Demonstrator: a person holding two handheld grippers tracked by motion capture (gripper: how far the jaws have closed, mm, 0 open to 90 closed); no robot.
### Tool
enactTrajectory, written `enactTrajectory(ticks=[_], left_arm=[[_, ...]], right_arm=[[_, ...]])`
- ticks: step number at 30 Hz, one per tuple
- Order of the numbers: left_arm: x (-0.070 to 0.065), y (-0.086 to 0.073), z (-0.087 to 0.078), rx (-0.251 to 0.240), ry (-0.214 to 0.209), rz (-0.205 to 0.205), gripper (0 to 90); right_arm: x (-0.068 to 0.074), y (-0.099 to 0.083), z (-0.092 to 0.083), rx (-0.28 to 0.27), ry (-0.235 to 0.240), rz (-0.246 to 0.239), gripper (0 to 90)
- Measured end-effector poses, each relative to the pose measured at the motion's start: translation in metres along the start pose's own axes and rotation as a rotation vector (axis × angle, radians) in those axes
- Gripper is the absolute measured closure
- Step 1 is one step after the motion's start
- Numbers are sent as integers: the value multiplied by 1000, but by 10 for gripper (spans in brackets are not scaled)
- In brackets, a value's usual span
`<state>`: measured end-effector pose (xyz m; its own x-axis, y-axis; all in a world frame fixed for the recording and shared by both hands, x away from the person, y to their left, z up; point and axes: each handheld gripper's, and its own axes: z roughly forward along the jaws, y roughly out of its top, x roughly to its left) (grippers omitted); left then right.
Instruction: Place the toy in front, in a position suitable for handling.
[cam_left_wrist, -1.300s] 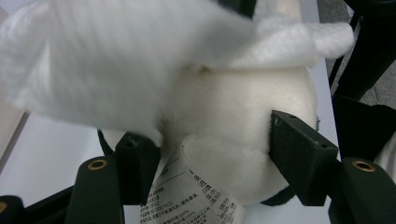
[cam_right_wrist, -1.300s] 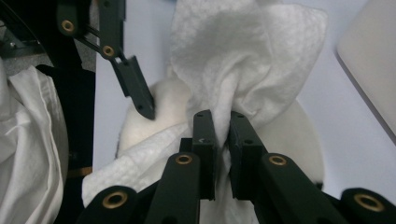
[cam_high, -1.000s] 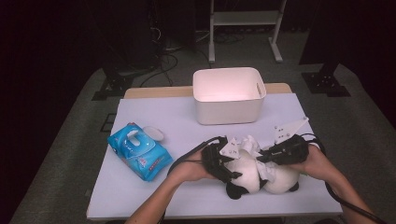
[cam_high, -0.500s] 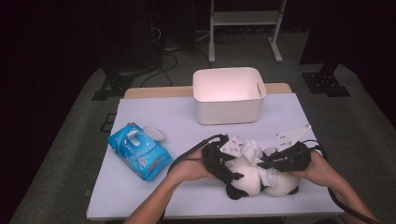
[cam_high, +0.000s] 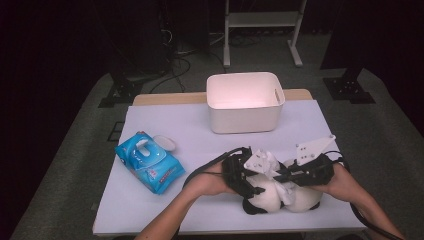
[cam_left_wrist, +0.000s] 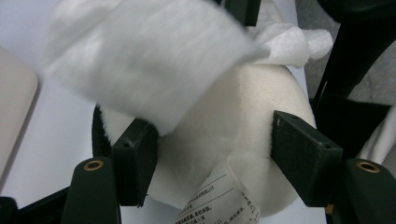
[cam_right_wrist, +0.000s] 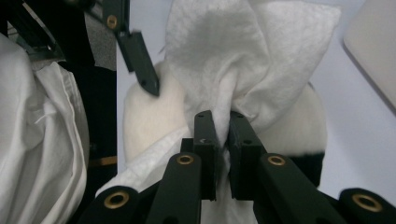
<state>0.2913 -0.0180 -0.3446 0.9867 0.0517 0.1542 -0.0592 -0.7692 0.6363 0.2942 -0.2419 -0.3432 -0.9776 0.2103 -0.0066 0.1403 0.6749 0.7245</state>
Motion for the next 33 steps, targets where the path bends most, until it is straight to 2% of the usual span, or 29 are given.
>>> enactTrajectory(ticks=[4, 7, 9, 12, 20, 25, 32, 33], left_arm=[[-6, 2, 0, 4, 12, 23, 334], [-8, 2, 0, 14, 18, 34, 334], [-7, 1, 0, 6, 16, 34, 338], [-7, -1, 1, -12, 9, 28, 338], [-6, 0, 1, -7, 5, 24, 338], [1, 3, -4, -7, 4, -20, 265], [4, 4, -3, 34, 1, -66, 254], [3, 3, -1, 33, -4, -59, 265]], right_arm=[[0, 16, 5, -18, 13, -29, 828], [1, 25, 10, -2, 14, -51, 826], [0, 26, 10, 3, 19, -47, 826], [-3, 20, 6, -3, 23, -28, 827], [-11, -7, -8, 13, -10, 44, 826], [-11, -19, -7, 27, -16, 69, 829], [-11, -26, -7, 26, -13, 83, 829], [-10, -26, -7, 26, -13, 83, 829]])
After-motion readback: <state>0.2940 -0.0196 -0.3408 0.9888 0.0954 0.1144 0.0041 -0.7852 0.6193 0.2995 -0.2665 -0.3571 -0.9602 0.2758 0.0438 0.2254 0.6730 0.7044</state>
